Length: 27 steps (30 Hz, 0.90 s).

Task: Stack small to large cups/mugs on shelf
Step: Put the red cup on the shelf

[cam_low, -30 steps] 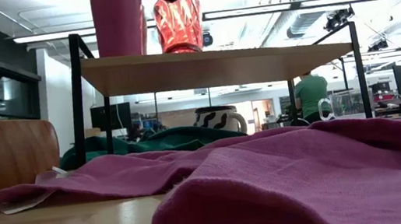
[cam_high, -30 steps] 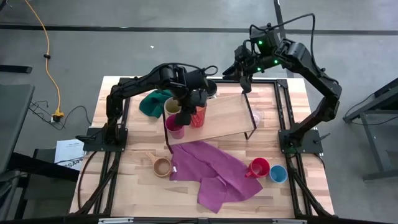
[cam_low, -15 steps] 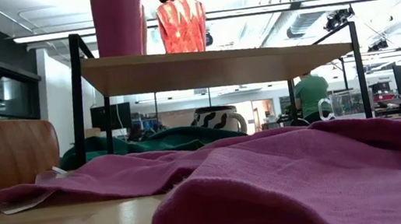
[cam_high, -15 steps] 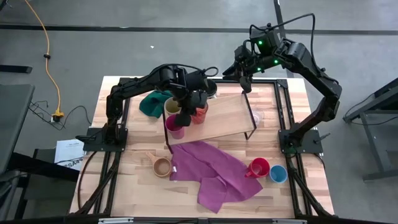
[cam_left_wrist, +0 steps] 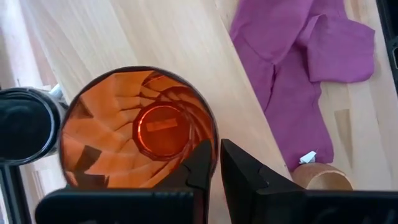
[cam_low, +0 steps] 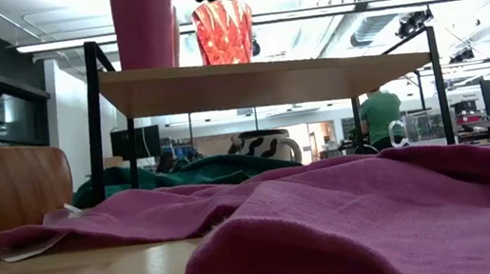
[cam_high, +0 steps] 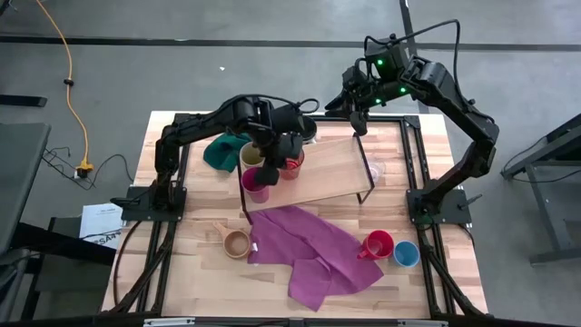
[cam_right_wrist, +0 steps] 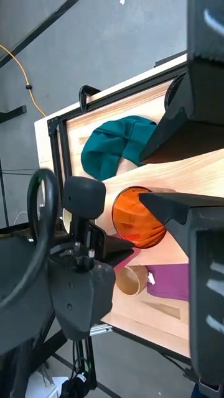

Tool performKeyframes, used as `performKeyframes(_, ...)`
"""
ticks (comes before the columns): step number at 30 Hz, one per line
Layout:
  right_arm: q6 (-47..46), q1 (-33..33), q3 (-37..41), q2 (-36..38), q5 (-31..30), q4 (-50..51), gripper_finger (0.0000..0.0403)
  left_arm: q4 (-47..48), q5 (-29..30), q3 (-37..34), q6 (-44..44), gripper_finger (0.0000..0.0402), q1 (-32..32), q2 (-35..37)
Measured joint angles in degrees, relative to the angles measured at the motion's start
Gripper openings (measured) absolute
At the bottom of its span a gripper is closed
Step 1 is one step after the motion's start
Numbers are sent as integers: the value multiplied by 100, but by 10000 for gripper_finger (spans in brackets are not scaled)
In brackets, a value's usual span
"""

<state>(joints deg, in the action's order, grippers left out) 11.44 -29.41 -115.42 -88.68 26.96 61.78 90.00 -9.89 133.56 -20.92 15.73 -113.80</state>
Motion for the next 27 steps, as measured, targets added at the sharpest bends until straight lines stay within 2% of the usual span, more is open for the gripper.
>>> performKeyframes(6,1,0,0,0,0,-7,78,7,52,102,-7,24,0,0)
performKeyframes(14,-96,-22,2,0,4,-138,78,-712,79,142,15,24,46,305)
performKeyframes(27,-259,-24,2,2,4,58,78,-2080,1141,142,95,24,87,1529)
